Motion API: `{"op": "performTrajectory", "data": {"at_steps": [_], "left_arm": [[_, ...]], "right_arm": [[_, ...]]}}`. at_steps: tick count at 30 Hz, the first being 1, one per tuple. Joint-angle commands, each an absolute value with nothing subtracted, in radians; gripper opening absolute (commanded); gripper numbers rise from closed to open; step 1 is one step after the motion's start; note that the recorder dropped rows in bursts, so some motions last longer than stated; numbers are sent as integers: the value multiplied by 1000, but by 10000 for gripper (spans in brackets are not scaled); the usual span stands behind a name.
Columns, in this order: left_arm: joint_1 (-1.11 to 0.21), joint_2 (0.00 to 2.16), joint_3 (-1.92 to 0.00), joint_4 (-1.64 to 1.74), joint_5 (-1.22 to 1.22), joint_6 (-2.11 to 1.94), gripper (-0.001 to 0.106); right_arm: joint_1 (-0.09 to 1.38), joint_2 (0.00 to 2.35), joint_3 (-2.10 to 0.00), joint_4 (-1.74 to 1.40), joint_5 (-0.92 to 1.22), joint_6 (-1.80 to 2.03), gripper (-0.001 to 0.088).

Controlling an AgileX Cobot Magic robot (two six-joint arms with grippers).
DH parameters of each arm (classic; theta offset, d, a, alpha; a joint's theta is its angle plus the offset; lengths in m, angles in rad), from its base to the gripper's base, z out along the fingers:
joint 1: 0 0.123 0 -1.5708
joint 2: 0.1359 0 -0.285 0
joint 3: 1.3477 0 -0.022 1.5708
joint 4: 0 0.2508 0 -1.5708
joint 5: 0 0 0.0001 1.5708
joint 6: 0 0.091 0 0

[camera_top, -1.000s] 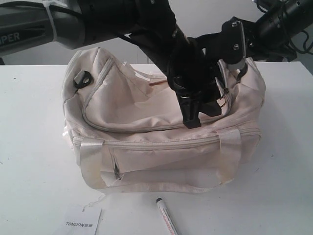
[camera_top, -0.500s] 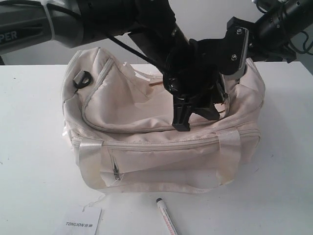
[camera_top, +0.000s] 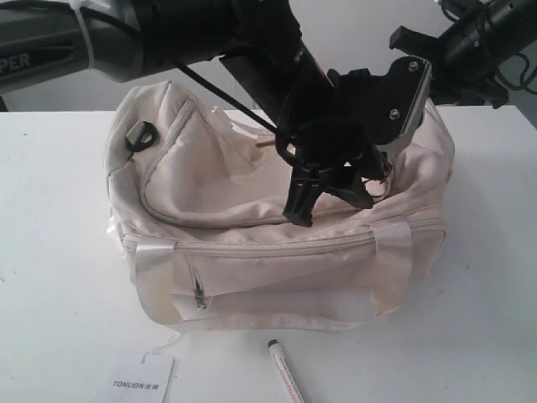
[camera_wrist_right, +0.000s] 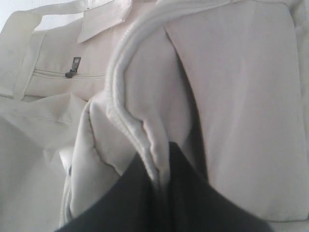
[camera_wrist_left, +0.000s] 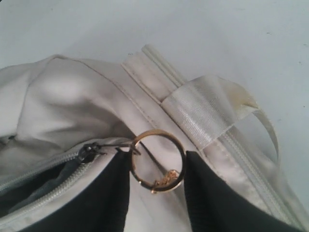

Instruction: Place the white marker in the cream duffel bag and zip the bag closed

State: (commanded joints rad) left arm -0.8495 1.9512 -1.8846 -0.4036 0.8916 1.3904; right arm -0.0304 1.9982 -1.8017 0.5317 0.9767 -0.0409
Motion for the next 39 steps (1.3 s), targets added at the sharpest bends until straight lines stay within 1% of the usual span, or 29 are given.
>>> {"op": "performTrajectory", "data": {"at_steps": [12,14,17,22,25,31,39], "left_arm": [[-850,1955,-1885,-404,884,1390,0],[-850,1955,-1885,-404,884,1389,0],[-850,1955,-1885,-404,884,1389,0],[-850,1955,-1885,-404,870,1391,0],[-850,1955,-1885,-404,857,1391,0],[-850,1955,-1885,-402,853,1395,0],[-850,1955,-1885,-402,855,1418,0]], "right_arm": [[-30,1998,-1802,532,982,-41,94],[-30,1998,-1802,532,990,-41,130],[-30,1998,-1802,532,1005,-41,220],[-30,1981,-1804,532,1041,-41,404],[-30,1955,-1813,528,1041,-48,458],[-30,1906,-1831,516,1052,-59,462],[-30,1894,-1829,524,1149,-108,462]]}}
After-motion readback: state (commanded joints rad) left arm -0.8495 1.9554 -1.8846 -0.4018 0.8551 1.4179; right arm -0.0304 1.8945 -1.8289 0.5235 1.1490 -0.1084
